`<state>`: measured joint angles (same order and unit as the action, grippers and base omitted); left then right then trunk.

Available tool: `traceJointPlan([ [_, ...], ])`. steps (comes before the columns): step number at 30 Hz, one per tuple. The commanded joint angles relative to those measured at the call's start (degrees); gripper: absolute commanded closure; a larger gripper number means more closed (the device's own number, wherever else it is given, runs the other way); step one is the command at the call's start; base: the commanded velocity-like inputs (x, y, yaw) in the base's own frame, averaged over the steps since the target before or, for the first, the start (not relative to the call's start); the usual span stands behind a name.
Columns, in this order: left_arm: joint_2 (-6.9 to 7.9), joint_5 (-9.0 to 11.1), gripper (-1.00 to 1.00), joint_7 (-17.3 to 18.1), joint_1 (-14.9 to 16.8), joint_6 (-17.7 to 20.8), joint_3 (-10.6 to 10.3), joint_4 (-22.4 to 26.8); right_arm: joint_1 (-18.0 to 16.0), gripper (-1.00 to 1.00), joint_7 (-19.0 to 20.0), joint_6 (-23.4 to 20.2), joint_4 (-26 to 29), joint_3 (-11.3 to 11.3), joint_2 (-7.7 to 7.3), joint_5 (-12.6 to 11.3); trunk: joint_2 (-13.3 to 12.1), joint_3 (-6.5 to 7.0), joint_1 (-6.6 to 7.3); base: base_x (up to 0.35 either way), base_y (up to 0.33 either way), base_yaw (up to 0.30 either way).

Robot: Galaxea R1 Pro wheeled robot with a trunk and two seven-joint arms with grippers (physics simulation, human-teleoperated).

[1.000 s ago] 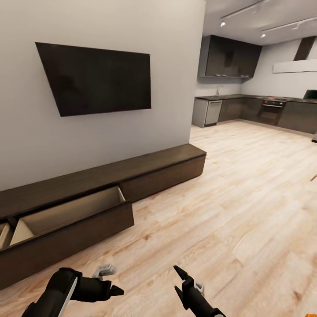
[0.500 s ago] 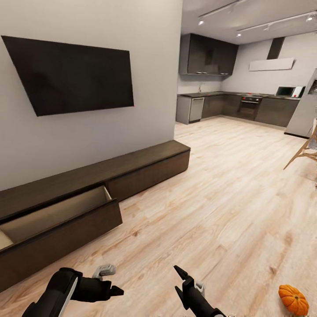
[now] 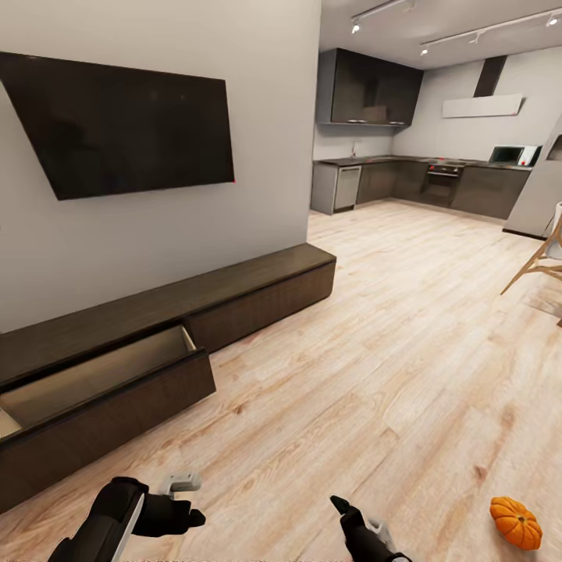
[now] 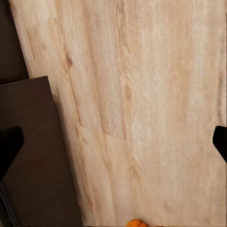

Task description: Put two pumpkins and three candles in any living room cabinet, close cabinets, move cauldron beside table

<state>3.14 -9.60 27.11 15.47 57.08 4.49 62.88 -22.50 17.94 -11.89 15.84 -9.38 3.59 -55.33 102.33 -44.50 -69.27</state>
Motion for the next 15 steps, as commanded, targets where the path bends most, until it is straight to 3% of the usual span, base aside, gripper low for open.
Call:
traceJointPlan([
  [1,-0.46,0.0,-1.00,-2.1,0.0,-1.3,0.1,-0.5,0.0,-1.00,-2.7,2.1,0.1,0.1,0.17,0.0,0.0,-0.09,0.00,0.000,0.000,0.071],
  [4,-1.44,0.2,-1.00,-7.1,0.0,-3.8,0.3,-2.9,0.0,-1.00,-10.1,6.2,0.5,0.4,0.48,0.2,0.0,-0.37,0.00,0.000,0.000,0.080],
  [7,-2.71,0.2,-1.00,-13.1,0.0,-6.4,0.3,-5.6,0.0,-1.00,-17.4,7.5,0.6,1.3,0.58,0.3,0.0,-0.64,0.00,0.000,0.000,0.099],
  [9,-3.38,0.2,-1.00,-16.2,0.0,-8.3,0.3,-6.7,0.0,-1.00,-21.5,8.0,0.6,3.2,0.61,0.3,0.0,-0.82,0.00,0.000,0.000,0.115],
  [10,-4.03,0.3,-1.00,-19.6,0.0,-10.3,0.3,-8.1,0.0,-1.00,-25.1,8.7,0.8,5.9,0.65,0.3,0.0,-0.91,0.00,0.000,0.000,0.123],
  [13,-5.30,0.8,-1.00,-26.5,0.1,-13.6,0.3,-10.9,0.0,-1.00,-30.4,12.5,1.2,11.3,1.00,0.1,0.0,-1.18,0.00,0.000,0.000,0.125],
  [15,-5.70,1.2,-1.00,-27.7,0.1,-14.1,0.3,-11.3,0.0,-1.00,-31.0,14.2,1.0,12.0,0.99,-0.3,0.0,-1.29,0.00,0.000,0.000,0.084],
])
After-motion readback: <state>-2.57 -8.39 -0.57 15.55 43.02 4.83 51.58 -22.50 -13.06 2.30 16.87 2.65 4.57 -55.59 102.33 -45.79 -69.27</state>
